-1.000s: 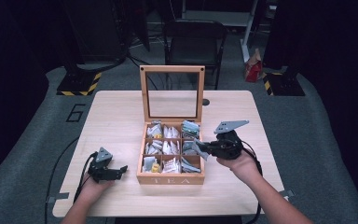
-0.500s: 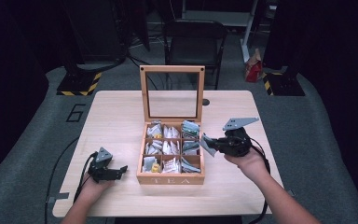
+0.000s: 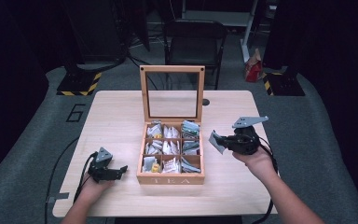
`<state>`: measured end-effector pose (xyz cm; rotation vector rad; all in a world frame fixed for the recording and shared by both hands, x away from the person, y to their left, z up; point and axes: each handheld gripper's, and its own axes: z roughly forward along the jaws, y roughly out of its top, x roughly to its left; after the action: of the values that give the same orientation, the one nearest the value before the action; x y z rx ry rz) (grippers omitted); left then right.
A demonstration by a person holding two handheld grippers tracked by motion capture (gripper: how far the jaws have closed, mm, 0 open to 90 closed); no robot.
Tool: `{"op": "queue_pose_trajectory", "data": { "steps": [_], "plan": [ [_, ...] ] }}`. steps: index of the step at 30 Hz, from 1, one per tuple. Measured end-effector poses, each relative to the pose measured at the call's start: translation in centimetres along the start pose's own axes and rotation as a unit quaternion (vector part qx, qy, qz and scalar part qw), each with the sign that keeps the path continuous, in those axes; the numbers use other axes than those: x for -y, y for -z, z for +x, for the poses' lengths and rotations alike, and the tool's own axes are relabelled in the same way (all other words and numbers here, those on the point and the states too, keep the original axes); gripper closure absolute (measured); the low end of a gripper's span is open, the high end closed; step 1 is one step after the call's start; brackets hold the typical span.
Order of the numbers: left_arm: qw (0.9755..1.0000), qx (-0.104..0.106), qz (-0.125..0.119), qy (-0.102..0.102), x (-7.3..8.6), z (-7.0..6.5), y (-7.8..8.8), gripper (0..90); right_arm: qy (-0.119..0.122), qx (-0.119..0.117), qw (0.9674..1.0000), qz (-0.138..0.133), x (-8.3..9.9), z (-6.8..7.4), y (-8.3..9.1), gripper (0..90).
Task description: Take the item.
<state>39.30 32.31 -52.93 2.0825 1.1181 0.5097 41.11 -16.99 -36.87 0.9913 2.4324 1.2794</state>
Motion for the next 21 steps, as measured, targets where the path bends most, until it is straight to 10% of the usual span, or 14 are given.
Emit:
{"op": "queue_pose_trajectory", "data": {
  "steps": [21],
  "plan": [
    [1.0000,0.001,0.001,0.000,0.0,0.0,0.0,14.9,-0.008,0.049,0.9988,0.003,1.8,-2.4,0.4,88.9]
  ]
}}
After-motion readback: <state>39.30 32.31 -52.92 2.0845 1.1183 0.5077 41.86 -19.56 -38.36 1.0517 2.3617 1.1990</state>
